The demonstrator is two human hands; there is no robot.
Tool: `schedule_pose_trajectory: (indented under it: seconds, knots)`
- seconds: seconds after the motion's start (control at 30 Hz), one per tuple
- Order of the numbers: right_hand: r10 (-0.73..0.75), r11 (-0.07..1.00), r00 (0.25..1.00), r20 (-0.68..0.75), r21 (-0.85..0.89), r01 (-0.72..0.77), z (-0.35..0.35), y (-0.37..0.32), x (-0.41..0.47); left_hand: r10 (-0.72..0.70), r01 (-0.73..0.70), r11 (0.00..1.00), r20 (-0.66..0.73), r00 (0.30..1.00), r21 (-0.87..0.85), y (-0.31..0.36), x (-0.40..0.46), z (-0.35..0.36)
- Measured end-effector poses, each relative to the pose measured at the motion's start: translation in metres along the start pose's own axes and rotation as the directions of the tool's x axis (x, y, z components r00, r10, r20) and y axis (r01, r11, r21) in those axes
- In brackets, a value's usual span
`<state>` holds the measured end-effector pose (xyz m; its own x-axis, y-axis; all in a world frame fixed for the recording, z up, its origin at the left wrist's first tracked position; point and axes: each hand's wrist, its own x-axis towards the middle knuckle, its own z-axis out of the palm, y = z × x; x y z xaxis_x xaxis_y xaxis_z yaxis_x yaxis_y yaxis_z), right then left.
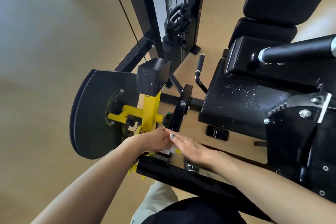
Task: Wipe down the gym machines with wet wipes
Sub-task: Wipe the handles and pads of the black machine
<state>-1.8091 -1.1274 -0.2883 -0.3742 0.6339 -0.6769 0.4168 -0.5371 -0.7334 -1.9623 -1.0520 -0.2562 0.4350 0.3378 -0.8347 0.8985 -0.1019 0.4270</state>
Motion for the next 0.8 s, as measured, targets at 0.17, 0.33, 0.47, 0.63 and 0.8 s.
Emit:
schedule_pose_trajectory:
  seconds: [0.17,0.33,0.47,0.63,0.8]
  knots:
    - [-0.017,1.000,0.997,0.069,-0.024,0.019,-0.002,-0.010,0.001,-0.043,-0.046,0.930,-0.232,0.972,-0.365,-0.029,0.010,0.000]
    - [-0.064,0.891,0.983,0.169,-0.435,0.133,0.005,0.015,0.011,-0.292,0.050,0.791,-0.304,0.907,-0.610,-0.039,0.031,0.001]
    - [-0.111,0.865,0.989,0.102,-0.480,0.147,0.000,0.024,0.031,-0.293,0.089,0.836,-0.301,0.908,-0.542,-0.035,0.053,-0.011]
    - [-0.041,0.872,0.997,-0.058,-0.489,0.007,-0.021,0.037,0.094,-0.284,0.091,0.879,-0.361,0.888,-0.468,-0.039,0.084,-0.016]
    - [0.075,0.873,0.983,-0.167,-0.465,-0.146,-0.050,0.040,0.141,-0.309,0.116,0.880,-0.371,0.876,-0.460,-0.057,0.110,-0.004]
